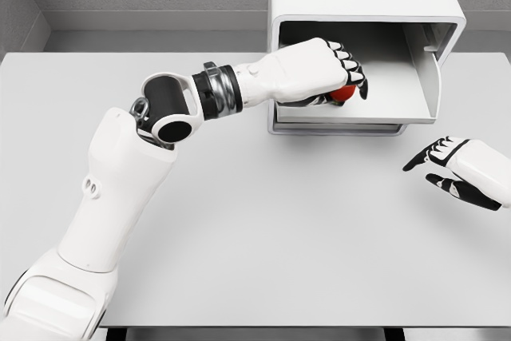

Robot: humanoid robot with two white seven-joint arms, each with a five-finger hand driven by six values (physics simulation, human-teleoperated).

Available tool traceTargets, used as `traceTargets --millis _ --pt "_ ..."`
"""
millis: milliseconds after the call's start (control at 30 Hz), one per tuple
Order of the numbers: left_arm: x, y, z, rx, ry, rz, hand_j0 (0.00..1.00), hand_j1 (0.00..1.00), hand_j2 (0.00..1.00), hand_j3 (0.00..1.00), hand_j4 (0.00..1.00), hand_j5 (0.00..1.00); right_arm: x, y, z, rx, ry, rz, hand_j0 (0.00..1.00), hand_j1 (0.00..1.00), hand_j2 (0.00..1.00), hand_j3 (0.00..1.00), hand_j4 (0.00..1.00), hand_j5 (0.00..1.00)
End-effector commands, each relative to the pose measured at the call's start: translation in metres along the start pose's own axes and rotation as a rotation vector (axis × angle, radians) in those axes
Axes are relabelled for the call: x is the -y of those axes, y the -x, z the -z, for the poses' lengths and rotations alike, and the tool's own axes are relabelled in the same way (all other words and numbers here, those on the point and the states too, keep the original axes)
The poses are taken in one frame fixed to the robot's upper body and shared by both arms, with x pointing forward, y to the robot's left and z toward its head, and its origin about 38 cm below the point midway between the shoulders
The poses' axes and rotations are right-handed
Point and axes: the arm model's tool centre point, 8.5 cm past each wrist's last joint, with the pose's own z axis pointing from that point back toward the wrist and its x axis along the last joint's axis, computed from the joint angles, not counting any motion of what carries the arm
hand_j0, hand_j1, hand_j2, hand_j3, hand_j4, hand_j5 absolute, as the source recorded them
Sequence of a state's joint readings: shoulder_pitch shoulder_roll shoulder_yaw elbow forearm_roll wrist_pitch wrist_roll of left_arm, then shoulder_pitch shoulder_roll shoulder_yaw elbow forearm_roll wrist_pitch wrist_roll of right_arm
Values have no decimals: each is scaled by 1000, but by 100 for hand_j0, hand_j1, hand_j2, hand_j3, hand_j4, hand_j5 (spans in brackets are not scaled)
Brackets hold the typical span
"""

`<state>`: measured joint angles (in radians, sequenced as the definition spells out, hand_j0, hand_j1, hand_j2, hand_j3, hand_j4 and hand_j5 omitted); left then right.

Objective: Slide open multi-storey tabletop storage cabinets and put open load switch and slide close multi-storey tabletop storage cabinets

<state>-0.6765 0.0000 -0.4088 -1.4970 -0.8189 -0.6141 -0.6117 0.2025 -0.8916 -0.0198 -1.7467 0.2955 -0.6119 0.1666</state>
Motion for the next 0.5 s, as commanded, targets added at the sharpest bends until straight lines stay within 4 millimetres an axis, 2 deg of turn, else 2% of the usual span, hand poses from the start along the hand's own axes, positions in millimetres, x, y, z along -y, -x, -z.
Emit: traceTargets --millis 0,67,267,467 --pt "-1 1 0 -2 -6 -6 63 63 63 63 63 63 1 0 0 -1 3 5 59 59 59 59 59 59" --pt "-1 1 0 -2 -5 -5 63 63 63 63 63 63 1 0 0 0 3 5 59 59 59 59 59 59" --pt "-1 2 -2 -7 -8 -8 72 72 72 72 72 72 1 0 0 0 4 5 59 59 59 59 59 59" --pt "-2 4 -3 -13 -10 -9 75 75 75 75 75 75 1 0 0 0 4 5 59 59 59 59 59 59"
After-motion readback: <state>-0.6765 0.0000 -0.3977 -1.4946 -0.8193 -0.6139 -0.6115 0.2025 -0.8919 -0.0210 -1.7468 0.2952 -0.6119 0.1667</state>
